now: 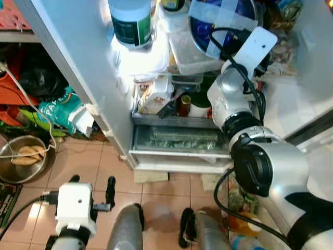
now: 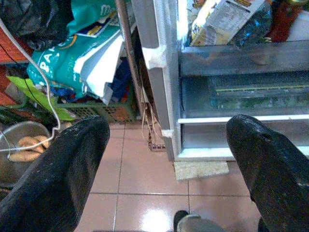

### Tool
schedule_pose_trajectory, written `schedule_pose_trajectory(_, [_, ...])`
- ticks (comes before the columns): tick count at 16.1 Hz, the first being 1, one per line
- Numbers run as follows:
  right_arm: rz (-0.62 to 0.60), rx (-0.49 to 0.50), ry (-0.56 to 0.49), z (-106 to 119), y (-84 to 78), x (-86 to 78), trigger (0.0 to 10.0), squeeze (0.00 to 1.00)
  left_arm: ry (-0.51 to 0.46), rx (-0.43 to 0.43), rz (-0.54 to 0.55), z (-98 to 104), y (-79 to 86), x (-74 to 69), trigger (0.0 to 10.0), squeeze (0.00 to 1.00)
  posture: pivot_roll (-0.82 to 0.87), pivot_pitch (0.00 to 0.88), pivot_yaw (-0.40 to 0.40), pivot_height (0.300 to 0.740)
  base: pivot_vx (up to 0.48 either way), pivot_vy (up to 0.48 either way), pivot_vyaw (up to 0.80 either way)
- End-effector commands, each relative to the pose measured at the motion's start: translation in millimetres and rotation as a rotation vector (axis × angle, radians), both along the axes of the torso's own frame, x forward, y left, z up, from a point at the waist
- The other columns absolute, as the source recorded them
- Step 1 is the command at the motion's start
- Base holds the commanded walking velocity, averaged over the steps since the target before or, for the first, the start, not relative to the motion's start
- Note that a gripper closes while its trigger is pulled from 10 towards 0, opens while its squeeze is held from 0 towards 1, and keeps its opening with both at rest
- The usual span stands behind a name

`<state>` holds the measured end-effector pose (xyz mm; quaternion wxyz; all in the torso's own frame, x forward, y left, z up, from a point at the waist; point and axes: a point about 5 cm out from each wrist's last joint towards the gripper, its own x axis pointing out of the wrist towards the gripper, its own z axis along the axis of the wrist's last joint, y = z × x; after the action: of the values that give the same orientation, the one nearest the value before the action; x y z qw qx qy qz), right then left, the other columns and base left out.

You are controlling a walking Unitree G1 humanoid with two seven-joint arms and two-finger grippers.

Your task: Restocking fridge

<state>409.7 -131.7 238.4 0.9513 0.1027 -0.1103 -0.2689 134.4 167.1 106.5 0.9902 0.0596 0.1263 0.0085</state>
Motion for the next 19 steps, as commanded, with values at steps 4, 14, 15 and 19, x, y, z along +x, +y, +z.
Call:
schedule_pose_trajectory(4, [-0.012, -0.087, -0.010, -3.9, -4.7, -1.9, 10.0, 1.00, 0.016, 0.021, -0.016, -5.8, 1.4, 1.8, 10.0, 0.00, 0.39, 0.178, 0.018, 0.740, 0.000, 0.000, 0.00])
schedule_pose_trajectory(14, [0.096, -0.139, -0.121, -0.9, -18.0, -4.1, 10.0, 1.00, -0.031, 0.033, -0.049, -9.0, 5.1, 25.4, 10.0, 0.00, 0.35, 0.124, 0.030, 0.740, 0.000, 0.000, 0.00])
schedule_pose_trajectory(15, [0.096, -0.144, -0.116, -5.1, -21.3, -5.2, 10.0, 1.00, -0.036, 0.035, -0.053, -9.3, 5.8, 27.7, 10.0, 0.00, 0.34, 0.115, 0.034, 0.740, 0.000, 0.000, 0.00])
schedule_pose_trajectory(19, [0.095, -0.149, -0.114, -9.8, -23.7, -7.1, 10.0, 1.00, -0.042, 0.041, -0.059, -10.4, 7.6, 31.0, 10.0, 0.00, 0.34, 0.106, 0.040, 0.740, 0.000, 0.000, 0.00])
